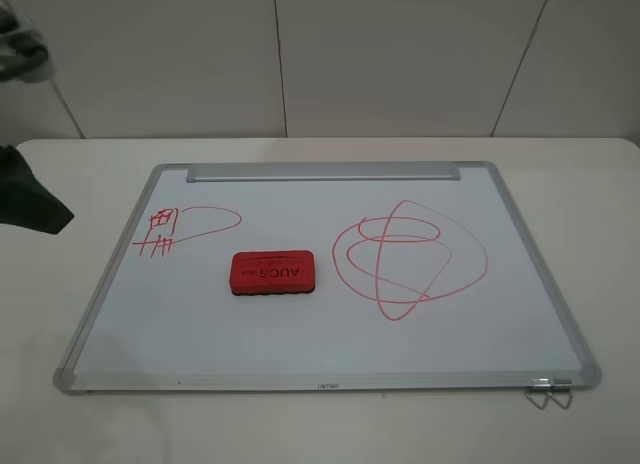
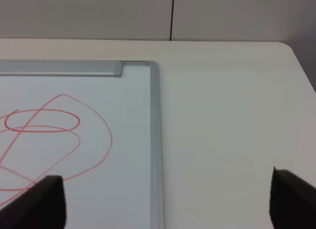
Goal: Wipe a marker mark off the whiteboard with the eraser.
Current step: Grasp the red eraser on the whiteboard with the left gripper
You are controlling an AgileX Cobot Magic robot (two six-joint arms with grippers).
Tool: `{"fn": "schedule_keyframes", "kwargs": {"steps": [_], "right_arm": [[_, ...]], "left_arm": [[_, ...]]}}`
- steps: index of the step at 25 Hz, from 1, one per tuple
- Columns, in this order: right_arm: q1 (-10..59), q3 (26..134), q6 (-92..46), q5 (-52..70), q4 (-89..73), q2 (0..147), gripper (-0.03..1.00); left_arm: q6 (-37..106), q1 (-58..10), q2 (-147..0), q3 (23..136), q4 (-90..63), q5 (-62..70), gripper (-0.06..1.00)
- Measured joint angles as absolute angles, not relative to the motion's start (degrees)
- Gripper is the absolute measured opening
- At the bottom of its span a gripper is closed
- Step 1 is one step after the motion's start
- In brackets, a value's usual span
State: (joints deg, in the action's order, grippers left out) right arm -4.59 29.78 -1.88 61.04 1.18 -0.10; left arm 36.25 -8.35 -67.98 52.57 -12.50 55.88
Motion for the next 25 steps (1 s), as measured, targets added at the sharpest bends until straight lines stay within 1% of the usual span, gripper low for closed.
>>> {"fn": "schedule_keyframes", "kwargs": {"steps": [2, 3, 4, 5, 6, 7, 9, 12, 20, 25], "right_arm": [[-4.6, 29.8, -1.9, 61.0, 1.2, -0.1, 0.71], [-4.6, 29.8, -1.9, 61.0, 1.2, -0.1, 0.71], [-4.6, 29.8, -1.9, 61.0, 1.2, -0.1, 0.71], [-4.6, 29.8, -1.9, 61.0, 1.2, -0.1, 0.71], [-4.6, 29.8, -1.9, 61.0, 1.2, -0.1, 0.71], [-4.6, 29.8, -1.9, 61.0, 1.2, -0.1, 0.71], [-4.6, 29.8, -1.9, 61.0, 1.2, -0.1, 0.71], [-4.6, 29.8, -1.9, 61.0, 1.2, -0.1, 0.71], [-4.6, 29.8, -1.9, 61.0, 1.2, -0.1, 0.71], [-4.6, 29.8, -1.9, 61.0, 1.2, -0.1, 0.71]], "left_arm": [[38.7, -8.4, -76.4, 58.0, -12.5, 55.9, 0.74], [39.6, -8.4, -83.4, 63.9, -12.7, 56.6, 0.74], [39.9, -8.5, -87.0, 66.5, -12.6, 57.3, 0.74], [39.9, -8.5, -87.0, 66.5, -12.6, 57.3, 0.74], [40.2, -8.8, -90.2, 68.4, -12.6, 58.3, 0.74], [40.5, -10.1, -95.2, 72.0, -11.9, 59.2, 0.74], [41.3, -12.8, -99.0, 74.1, -10.7, 59.2, 0.75], [42.3, -17.7, -103.4, 75.4, -7.9, 57.4, 0.77], [42.9, -31.6, -110.7, 75.5, 0.4, 52.7, 0.77], [43.0, -37.5, -114.0, 75.5, 1.5, 50.4, 0.77]]}}
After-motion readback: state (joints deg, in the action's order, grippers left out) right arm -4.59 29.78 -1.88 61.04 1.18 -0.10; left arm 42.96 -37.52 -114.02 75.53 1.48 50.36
